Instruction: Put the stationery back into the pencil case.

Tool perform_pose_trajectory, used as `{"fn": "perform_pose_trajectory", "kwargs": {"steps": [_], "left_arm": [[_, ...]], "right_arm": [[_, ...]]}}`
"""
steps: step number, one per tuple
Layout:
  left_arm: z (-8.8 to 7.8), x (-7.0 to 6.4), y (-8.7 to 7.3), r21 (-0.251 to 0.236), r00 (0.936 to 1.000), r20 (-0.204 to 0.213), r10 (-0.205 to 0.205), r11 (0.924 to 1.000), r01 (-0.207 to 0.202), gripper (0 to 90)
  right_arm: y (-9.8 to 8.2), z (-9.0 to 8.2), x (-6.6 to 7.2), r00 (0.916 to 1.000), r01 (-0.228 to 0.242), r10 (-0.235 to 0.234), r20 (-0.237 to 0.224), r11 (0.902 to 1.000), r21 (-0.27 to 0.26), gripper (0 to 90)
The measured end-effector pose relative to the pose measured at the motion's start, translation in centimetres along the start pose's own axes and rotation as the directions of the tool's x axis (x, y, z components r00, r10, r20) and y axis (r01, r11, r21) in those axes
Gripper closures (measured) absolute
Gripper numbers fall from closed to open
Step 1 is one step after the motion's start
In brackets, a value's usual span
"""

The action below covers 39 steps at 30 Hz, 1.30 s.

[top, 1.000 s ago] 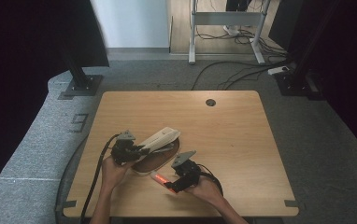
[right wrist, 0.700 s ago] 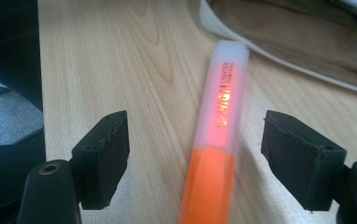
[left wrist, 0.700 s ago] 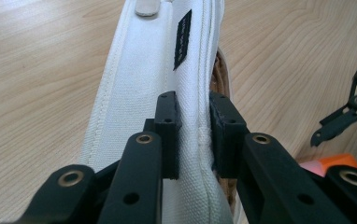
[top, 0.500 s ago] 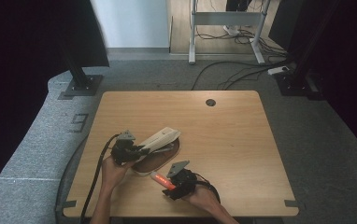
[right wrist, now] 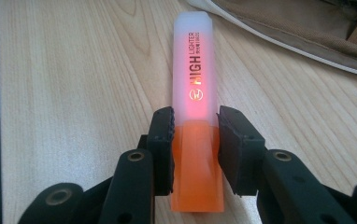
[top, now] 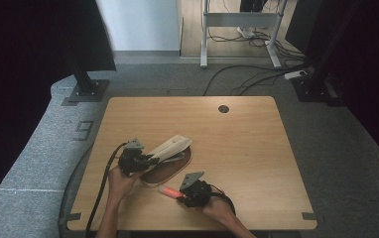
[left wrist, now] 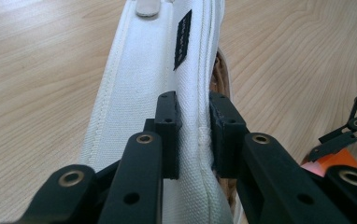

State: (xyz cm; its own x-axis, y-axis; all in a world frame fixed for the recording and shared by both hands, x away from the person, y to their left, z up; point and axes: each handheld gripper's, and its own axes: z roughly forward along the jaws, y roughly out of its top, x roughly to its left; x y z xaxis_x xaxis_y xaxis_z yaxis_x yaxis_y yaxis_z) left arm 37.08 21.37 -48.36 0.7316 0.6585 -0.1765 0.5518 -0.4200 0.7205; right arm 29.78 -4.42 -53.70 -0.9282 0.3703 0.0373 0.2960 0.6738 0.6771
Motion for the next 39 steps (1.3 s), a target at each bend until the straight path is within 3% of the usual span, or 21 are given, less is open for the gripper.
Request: {"fn": "perform_pose_trajectory", "kwargs": {"steps": [6,16,25,39], "left_arm": [[0.0,0.0,0.0,-0.001,1.0,0.0,-0.002,1.0,0.002,76.0],[-0.1,0.0,0.1,-0.008,1.0,-0.002,-0.004,1.0,0.004,76.3],[-0.1,0.0,0.1,-0.009,1.0,-0.002,-0.004,0.9999,0.004,76.3],[-0.1,-0.1,0.1,-0.005,1.0,-0.002,-0.001,1.0,0.001,76.2]], "right_arm": [[0.5,-0.9,-0.1,1.0,0.0,0.0,-0.007,0.9996,-0.028,65.9],[2.1,-2.2,-1.4,0.9996,0.009,-0.008,0.026,0.999,-0.044,66.0],[3.3,-1.1,-3.2,0.999,0.002,-0.001,0.044,0.9998,-0.021,65.9],[5.4,1.7,-4.2,0.9985,0.04,-0.04,0.036,0.9991,0.013,65.9]]}}
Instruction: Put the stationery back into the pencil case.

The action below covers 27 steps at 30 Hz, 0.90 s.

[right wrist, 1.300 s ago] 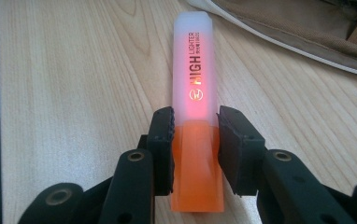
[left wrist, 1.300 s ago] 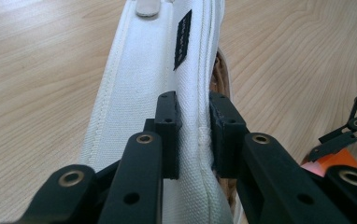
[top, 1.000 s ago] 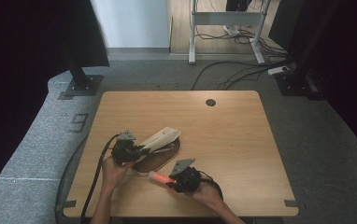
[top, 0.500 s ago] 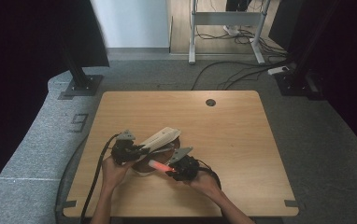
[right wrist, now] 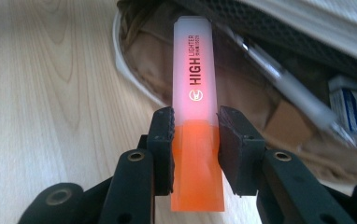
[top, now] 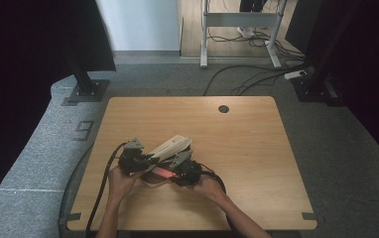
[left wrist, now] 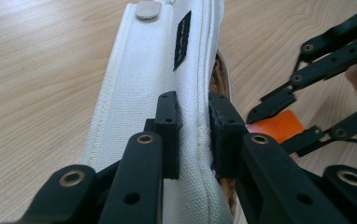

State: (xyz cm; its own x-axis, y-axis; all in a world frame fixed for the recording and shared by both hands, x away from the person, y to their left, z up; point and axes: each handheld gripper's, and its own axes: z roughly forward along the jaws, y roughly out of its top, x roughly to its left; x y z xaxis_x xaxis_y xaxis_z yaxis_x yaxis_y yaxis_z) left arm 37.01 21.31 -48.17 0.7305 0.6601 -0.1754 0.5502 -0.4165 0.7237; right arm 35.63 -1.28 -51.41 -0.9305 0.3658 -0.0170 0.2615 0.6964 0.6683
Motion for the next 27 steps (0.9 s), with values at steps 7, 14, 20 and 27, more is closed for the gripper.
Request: {"fn": "perform_pose_trajectory", "kwargs": {"steps": [7,14,20,27], "left_arm": [[0.0,0.0,0.0,0.001,1.0,0.003,0.0,1.0,0.0,76.1],[0.1,0.0,0.0,0.0,1.0,0.005,-0.003,1.0,0.003,76.2],[0.1,0.0,0.0,0.001,1.0,0.006,-0.003,1.0,0.003,76.1],[0.1,0.1,0.0,-0.002,1.0,0.006,-0.006,1.0,0.006,76.1]], "right_arm": [[1.1,1.5,0.0,0.9995,0.028,-0.028,-0.011,0.9996,0.009,65.8],[2.0,2.7,-0.7,0.9991,0.041,-0.041,-0.009,0.999,0.018,65.8],[2.5,3.5,-1.6,0.9988,0.047,-0.047,0.01,0.9984,0.032,64.5],[2.8,4.0,-2.5,0.9971,0.039,-0.042,0.064,0.998,0.05,54.6]]}}
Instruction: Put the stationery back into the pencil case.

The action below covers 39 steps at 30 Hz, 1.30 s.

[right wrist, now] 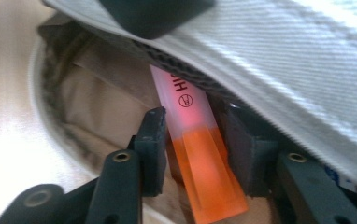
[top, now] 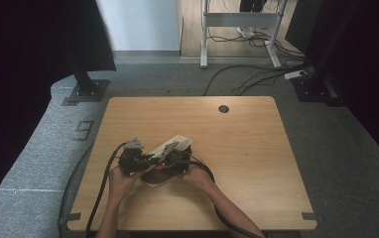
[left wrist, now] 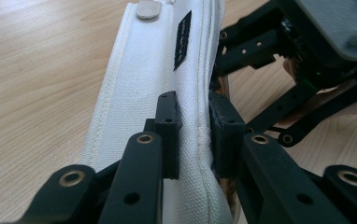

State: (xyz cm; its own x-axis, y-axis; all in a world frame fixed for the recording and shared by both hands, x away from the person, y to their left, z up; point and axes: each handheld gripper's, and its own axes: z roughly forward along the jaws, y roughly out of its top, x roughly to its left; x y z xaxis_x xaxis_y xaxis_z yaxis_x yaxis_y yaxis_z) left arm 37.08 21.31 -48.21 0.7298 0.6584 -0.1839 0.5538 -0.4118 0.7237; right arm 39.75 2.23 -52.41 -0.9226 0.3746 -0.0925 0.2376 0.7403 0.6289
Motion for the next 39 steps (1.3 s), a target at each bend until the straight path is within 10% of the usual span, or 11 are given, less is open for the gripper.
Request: {"fn": "perform_pose_trajectory", "kwargs": {"steps": [22,39], "left_arm": [[0.5,-0.1,-0.1,0.003,1.0,-0.003,0.003,1.0,-0.003,74.4],[2.7,-1.4,-0.9,0.053,0.9984,0.014,0.055,0.997,-0.055,52.9]], "right_arm": [[-2.4,-1.4,-1.2,0.9929,-0.084,0.084,0.084,0.9964,-0.013,71.9],[-5.0,-5.7,-2.6,0.9916,-0.129,0.129,0.004,0.9901,-0.056,47.2]]}}
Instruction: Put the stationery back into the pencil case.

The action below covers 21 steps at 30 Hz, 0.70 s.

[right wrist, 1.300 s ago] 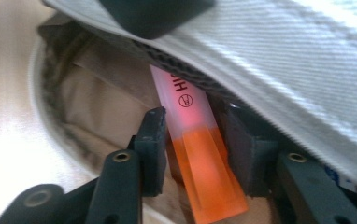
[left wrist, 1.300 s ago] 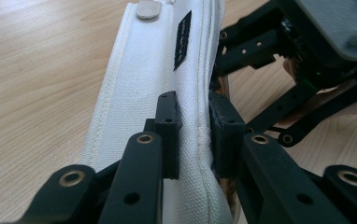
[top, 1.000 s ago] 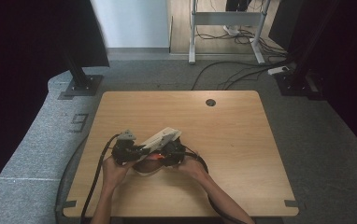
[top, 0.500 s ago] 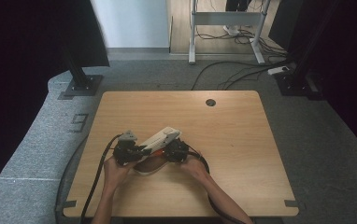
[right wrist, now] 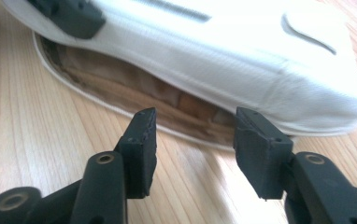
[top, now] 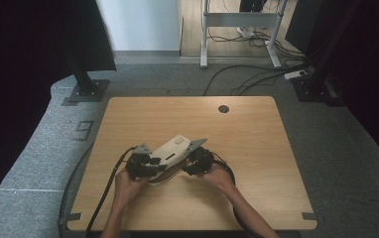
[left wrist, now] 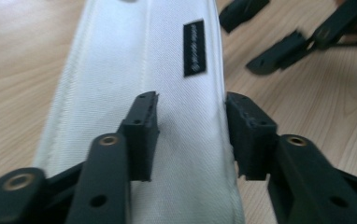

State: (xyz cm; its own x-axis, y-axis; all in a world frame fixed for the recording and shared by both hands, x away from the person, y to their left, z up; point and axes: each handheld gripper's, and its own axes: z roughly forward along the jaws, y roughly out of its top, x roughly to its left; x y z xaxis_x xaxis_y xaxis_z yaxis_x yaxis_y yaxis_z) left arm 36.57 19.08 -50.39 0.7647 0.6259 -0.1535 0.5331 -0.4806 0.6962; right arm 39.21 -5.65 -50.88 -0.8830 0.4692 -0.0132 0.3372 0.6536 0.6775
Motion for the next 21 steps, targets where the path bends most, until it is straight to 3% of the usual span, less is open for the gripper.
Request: {"fn": "perform_pose_trajectory", "kwargs": {"steps": [5,12,21], "left_arm": [[0.5,-0.8,-0.2,-0.006,0.9987,-0.026,0.043,0.999,-0.043,41.1],[-0.1,-1.2,-0.2,-0.027,0.9982,-0.053,0.029,0.9992,-0.031,20.9],[-3.0,-1.3,-0.8,-0.068,0.9986,-0.052,0.012,0.9976,-0.015,13.2]], "right_arm": [[-0.6,-0.7,-0.7,0.9998,-0.014,0.014,0.014,0.9999,-0.004,42.0],[-1.1,-1.9,-0.9,0.9992,-0.033,0.034,0.02,0.9985,-0.043,30.7],[-2.5,-4.4,-1.5,0.996,-0.078,0.081,0.038,0.994,-0.077,15.5]]}}
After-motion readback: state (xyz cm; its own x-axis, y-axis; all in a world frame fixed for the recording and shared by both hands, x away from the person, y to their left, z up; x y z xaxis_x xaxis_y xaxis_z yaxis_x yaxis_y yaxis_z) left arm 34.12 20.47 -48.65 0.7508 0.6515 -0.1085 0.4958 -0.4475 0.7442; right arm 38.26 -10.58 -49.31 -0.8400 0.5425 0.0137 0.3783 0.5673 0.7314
